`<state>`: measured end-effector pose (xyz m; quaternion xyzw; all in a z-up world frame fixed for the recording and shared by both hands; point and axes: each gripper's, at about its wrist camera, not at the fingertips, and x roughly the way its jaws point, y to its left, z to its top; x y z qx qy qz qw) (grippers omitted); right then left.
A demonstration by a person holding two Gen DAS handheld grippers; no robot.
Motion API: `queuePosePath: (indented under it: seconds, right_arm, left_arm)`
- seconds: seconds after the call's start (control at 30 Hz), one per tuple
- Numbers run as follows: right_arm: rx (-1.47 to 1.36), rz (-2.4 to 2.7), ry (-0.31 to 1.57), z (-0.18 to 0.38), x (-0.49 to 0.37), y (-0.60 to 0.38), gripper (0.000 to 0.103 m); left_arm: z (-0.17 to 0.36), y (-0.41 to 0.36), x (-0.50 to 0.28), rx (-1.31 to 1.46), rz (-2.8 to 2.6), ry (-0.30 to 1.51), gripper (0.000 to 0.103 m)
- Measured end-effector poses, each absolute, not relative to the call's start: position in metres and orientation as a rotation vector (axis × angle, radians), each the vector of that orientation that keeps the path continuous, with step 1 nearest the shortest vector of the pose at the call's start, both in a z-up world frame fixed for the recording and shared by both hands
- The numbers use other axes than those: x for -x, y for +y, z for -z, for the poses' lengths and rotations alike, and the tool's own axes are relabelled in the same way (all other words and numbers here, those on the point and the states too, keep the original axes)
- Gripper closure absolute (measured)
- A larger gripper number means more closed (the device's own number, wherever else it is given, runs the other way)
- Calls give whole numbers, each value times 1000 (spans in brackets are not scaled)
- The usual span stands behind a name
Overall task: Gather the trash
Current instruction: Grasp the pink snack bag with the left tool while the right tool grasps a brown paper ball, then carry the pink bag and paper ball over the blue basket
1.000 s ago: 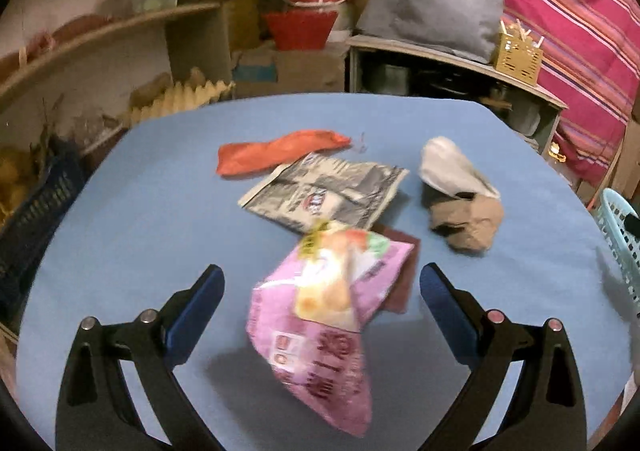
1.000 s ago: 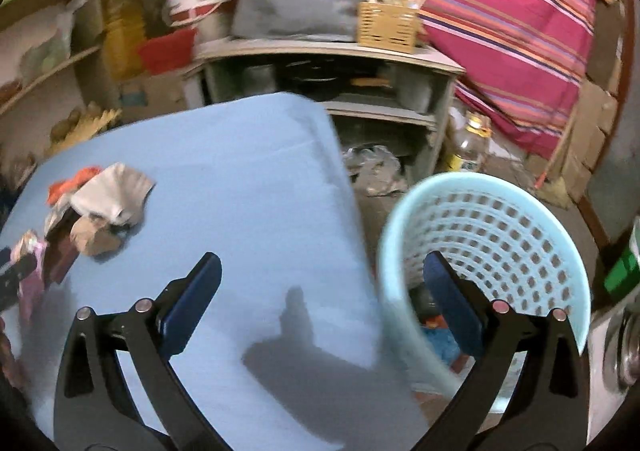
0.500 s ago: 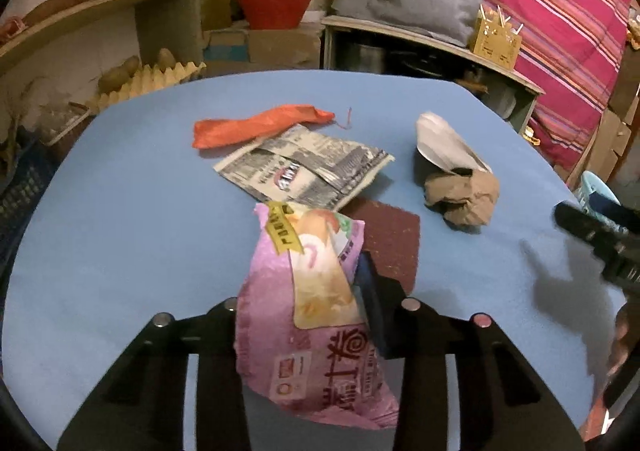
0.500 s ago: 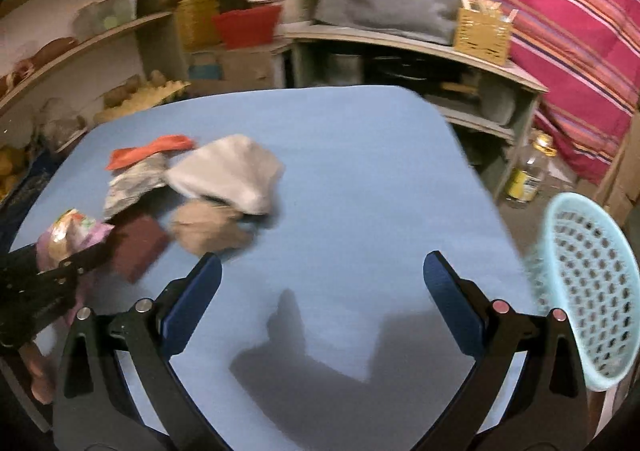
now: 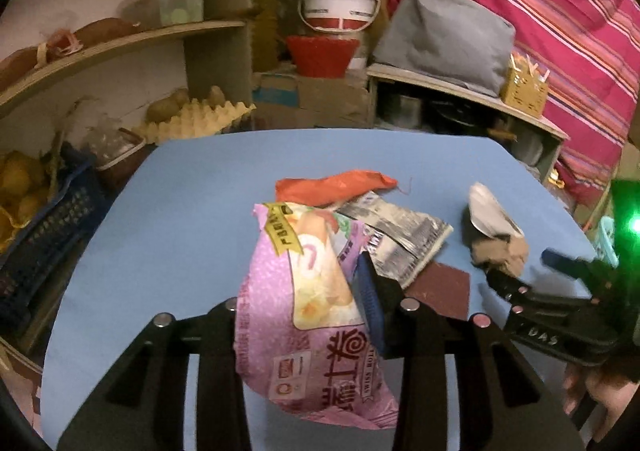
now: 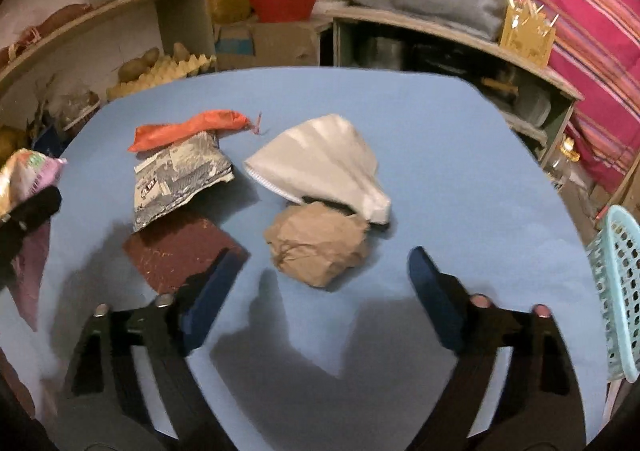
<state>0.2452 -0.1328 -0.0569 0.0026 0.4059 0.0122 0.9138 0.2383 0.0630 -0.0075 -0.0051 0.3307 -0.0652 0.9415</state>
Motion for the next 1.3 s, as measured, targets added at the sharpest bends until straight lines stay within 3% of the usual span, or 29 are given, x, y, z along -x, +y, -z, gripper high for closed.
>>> queuePosePath:
  seconds: [0.07,0.13,0.2,0.77,1.3]
  right_arm:
    - [-14,-23,853,60,-250,-130,33]
    - [-1,-23,862,63,-256,-127,50]
    - [8,-30,864,64,-258,-128,56]
    - [74,-87,863,45,-214,-169,57]
    - [-83,56,771,20,-176,-288,57]
  left_arm:
    - [7,67,-241,27,125,677,66]
    - [5,68,-241,34,123,676,66]
    - [3,69,-241,38,122,671,66]
    - [-1,50,-239,25,130,651,66]
    - [-2,-10,-234,-27,178,643,66]
